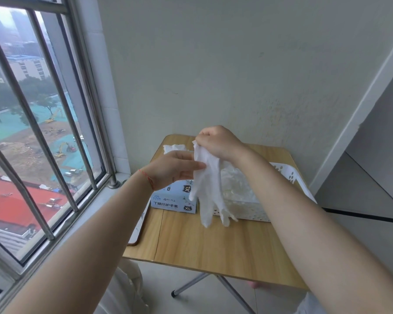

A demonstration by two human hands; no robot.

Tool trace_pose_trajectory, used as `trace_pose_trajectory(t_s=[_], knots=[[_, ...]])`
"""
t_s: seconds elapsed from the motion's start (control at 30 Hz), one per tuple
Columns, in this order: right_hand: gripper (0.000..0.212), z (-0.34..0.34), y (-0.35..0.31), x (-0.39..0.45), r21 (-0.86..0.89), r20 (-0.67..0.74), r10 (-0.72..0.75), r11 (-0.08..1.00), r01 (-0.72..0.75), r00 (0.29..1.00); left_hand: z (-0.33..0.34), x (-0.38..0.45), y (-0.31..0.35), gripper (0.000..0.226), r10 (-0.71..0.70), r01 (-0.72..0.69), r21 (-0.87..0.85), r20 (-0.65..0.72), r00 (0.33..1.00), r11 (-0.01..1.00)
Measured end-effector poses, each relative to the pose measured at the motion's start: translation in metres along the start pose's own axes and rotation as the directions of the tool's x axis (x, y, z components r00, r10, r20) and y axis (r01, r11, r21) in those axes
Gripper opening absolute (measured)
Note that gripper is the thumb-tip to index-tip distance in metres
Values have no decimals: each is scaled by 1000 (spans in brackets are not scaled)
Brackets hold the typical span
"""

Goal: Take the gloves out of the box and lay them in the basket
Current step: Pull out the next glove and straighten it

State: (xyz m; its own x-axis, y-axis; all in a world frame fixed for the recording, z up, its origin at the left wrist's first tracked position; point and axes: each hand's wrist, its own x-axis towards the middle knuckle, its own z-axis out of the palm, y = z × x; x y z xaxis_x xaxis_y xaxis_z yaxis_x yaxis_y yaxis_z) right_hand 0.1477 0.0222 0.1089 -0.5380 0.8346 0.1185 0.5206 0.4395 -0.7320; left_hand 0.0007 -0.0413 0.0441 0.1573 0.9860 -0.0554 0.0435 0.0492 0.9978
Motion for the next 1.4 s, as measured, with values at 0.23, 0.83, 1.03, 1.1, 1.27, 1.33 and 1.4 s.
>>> trace_pose_trajectory(t_s=[0.23, 0.83, 1.03, 1.1, 1.27, 1.33, 1.4], knots=[[15, -7, 15, 2, 67, -126, 141, 989, -133, 982, -14, -3, -23, 38, -92, 97, -144, 43, 995, 985], [20, -51, 80, -14, 411, 25, 475, 797, -442, 880, 8, 50, -12, 22, -135, 167, 142, -210, 968, 976], [13, -76, 137, -29, 394, -18, 580, 753, -528, 814, 51, 108, 5, 24, 60, 159, 659, -298, 953, 735], [12, -87, 154, -33, 369, -65, 594, 760, -534, 802, 67, 127, 9, 25, 113, 168, 769, -297, 948, 617], [30, -91, 189, -40, -23, -241, 514, 845, -534, 823, 100, 151, 1, 30, 359, 175, 926, -296, 885, 334], [42, -84, 196, -41, -254, -298, 411, 836, -487, 861, 114, 149, -6, 33, 397, 15, 967, -118, 910, 253], [44, -77, 198, -40, -442, -324, 319, 782, -440, 891, 127, 141, -10, 38, 236, -136, 961, 78, 969, 241]])
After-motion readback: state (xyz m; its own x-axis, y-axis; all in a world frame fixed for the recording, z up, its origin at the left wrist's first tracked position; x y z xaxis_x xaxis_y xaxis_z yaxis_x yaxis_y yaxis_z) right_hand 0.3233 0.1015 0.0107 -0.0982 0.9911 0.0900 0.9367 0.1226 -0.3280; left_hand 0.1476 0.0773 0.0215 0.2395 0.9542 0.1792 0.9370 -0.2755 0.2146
